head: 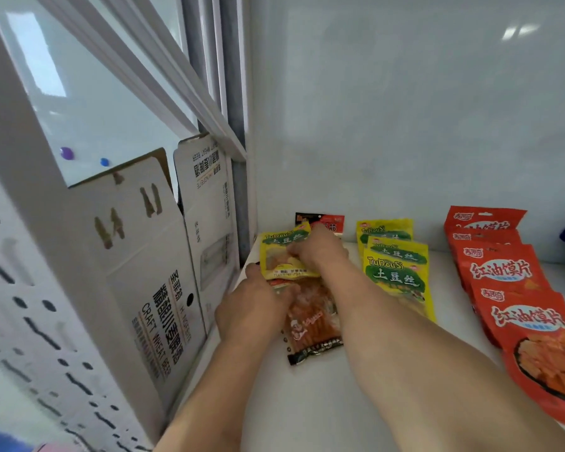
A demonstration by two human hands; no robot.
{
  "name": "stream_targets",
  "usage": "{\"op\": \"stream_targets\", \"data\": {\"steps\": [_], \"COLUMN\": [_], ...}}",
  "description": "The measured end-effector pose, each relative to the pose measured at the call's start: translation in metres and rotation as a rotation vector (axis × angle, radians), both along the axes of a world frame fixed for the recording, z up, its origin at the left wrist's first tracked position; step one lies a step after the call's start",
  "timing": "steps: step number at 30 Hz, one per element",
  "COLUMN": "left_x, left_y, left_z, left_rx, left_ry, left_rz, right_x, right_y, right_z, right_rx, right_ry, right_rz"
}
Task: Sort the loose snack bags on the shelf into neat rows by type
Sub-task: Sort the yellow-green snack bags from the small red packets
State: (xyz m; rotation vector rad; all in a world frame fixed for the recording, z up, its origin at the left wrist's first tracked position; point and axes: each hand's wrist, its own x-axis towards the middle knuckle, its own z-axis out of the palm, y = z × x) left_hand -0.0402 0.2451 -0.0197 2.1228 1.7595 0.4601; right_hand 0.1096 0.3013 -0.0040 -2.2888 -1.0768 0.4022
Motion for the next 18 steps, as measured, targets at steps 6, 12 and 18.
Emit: {"op": "stream_targets", "data": {"steps": [6, 12, 18], "left_x": [0.003, 0.000, 0.008], "left_y": [-0.001, -0.003, -0.029], "left_z": [-0.002, -0.001, 0.001], "left_rx": [-0.012, 0.081, 0.241], "left_ry": [-0.081, -0.114, -0.073], "left_rz": [-0.020, 0.009, -0.031], "right_x": [0.018, 0.035, 0.051], "right_y": [-0.012, -0.056, -0.117], "right_z": [0.004, 0.014, 0.016], "right_rx": [0.362, 0.614, 0.751], "right_ry": [0.247, 0.400, 0.493], "right_rz": [-0.025, -0.084, -0.178]}}
